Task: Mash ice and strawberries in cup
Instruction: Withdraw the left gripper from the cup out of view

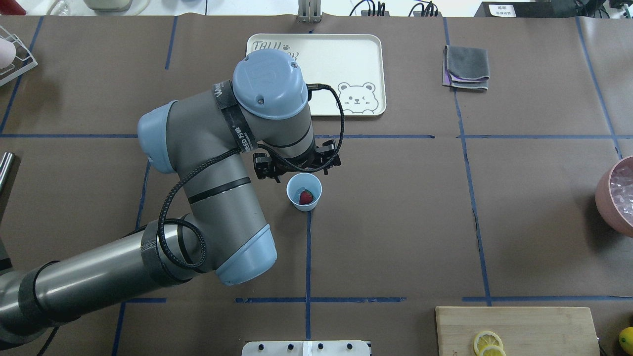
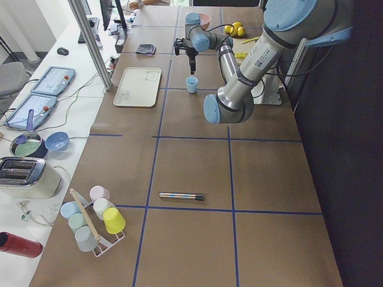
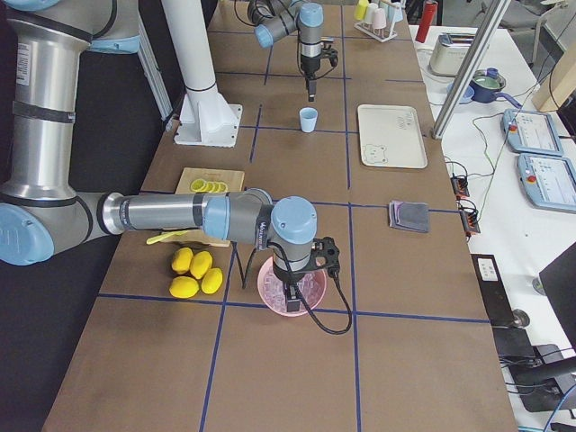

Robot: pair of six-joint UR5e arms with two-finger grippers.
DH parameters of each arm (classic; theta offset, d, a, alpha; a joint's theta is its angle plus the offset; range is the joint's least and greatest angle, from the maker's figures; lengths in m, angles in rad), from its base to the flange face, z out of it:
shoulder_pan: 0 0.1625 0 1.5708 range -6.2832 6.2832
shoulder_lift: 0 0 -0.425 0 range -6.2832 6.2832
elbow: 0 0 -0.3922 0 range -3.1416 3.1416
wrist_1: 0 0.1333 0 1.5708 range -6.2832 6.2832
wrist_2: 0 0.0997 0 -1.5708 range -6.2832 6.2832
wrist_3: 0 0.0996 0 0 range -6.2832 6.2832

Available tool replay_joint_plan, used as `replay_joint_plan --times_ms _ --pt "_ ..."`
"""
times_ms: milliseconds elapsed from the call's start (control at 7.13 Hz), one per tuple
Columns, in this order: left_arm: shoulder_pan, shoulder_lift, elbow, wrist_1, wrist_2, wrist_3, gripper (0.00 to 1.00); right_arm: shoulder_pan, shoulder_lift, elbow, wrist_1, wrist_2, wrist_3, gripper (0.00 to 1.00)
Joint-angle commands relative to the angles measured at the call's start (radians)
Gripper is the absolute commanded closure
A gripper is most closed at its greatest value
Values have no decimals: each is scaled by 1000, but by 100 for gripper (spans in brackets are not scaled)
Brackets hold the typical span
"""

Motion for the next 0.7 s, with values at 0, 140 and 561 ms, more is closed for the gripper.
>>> replay_joint_plan --times_ms 0,140,561 --pt "-2 19 -18 9 -2 36 0 0 2 -1 0 0 0 1" --pt "-8 71 -44 9 -3 91 0 0 2 -1 0 0 0 1" --pt "-198 388 -242 11 -79 476 0 0 -2 -1 0 2 0 1"
